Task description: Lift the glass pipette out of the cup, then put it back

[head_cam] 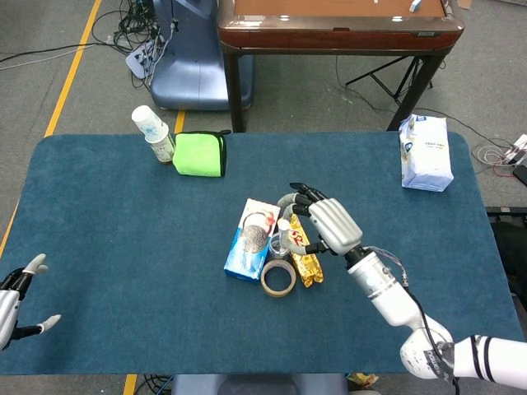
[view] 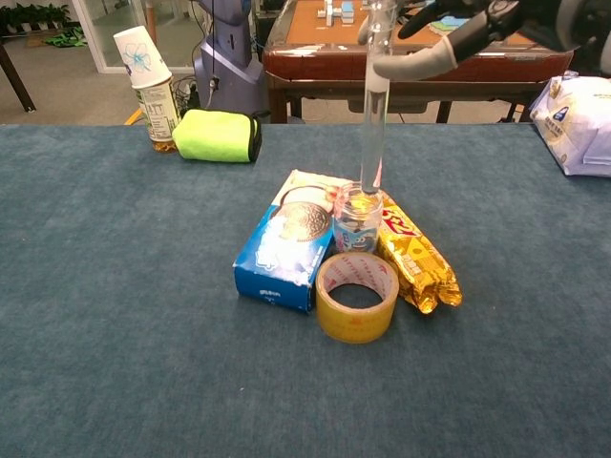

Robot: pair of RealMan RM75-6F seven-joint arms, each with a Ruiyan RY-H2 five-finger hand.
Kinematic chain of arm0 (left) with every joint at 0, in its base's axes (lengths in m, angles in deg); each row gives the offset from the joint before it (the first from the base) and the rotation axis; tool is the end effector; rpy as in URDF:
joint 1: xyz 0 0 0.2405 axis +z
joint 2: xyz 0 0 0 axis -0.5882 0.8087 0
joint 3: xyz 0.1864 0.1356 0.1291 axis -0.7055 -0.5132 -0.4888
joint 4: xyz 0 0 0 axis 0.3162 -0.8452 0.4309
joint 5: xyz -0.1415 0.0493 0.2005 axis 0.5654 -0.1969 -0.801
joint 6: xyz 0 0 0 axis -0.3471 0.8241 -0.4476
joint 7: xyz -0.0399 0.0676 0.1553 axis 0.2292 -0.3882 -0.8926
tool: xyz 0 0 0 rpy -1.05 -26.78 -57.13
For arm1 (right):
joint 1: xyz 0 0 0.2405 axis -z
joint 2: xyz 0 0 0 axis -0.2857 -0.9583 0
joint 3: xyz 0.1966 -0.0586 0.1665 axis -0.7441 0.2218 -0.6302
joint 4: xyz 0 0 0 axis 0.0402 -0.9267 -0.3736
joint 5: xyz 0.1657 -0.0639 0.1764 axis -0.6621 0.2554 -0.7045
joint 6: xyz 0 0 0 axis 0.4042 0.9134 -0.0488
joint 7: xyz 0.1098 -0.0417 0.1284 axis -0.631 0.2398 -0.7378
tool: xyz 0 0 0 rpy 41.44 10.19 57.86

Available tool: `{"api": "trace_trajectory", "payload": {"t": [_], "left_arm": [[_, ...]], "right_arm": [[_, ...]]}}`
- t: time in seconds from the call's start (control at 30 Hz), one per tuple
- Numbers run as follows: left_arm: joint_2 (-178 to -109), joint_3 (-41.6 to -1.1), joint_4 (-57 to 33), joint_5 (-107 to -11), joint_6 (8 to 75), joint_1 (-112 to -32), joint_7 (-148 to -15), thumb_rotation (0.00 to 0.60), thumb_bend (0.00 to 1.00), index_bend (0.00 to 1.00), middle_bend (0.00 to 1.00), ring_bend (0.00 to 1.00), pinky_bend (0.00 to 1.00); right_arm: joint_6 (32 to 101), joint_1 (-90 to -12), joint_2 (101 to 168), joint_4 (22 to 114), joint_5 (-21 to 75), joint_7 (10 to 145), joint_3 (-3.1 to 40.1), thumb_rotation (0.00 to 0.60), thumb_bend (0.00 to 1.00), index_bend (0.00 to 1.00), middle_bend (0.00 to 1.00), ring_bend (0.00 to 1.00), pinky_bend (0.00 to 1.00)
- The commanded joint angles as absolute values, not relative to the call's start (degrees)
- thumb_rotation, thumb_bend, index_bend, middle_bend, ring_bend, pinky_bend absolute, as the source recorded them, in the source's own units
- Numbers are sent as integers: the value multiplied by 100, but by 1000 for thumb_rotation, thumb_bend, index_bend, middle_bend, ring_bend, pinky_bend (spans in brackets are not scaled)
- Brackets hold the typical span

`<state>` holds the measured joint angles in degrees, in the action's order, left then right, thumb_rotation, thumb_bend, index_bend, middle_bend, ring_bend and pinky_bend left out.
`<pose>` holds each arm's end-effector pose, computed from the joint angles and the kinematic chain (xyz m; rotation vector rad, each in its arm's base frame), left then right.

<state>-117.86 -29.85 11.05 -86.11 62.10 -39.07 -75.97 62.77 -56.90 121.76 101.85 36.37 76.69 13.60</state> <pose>-0.3381 0.1904 0.1494 -1.4185 -0.9665 -0.8853 -0.0704 -0.3559 0.0370 1.7833 -1.1790 1.4247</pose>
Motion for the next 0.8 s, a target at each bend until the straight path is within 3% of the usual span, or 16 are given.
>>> {"api": "trace_trajectory", "payload": {"t": [0.03, 0.33, 0.5, 0.6, 0.8], "left_arm": [[-11805, -2996, 1118, -8618, 6175, -3925, -7643, 600, 86, 46, 247, 189, 380], [-11846, -3014, 1151, -8616, 6099, -3962, -7780, 600, 86, 46, 246, 189, 380], [-11852, -3018, 1157, -8600, 6065, -3977, -7803, 600, 86, 46, 247, 189, 380], [-11852, -3020, 1157, -8595, 6063, -3977, -7794, 600, 86, 46, 247, 189, 380], [-11846, -3018, 1155, -8580, 6068, -3973, -7759, 600, 86, 46, 246, 189, 380]], "right_arm": [[6359, -5553, 11898, 10397, 3748, 7786, 1433, 600, 416, 576, 306, 98, 150], [5938, -5536, 10903, 10956, 2807, 8822, 1620, 600, 422, 577, 317, 98, 150], [6049, -5611, 10794, 11065, 2258, 9455, 1681, 600, 442, 580, 320, 98, 149], [6213, -5464, 10991, 10937, 2548, 8963, 1628, 600, 442, 581, 325, 98, 150], [6589, -4987, 11461, 10220, 3922, 6621, 1588, 600, 442, 585, 335, 98, 150]]}}
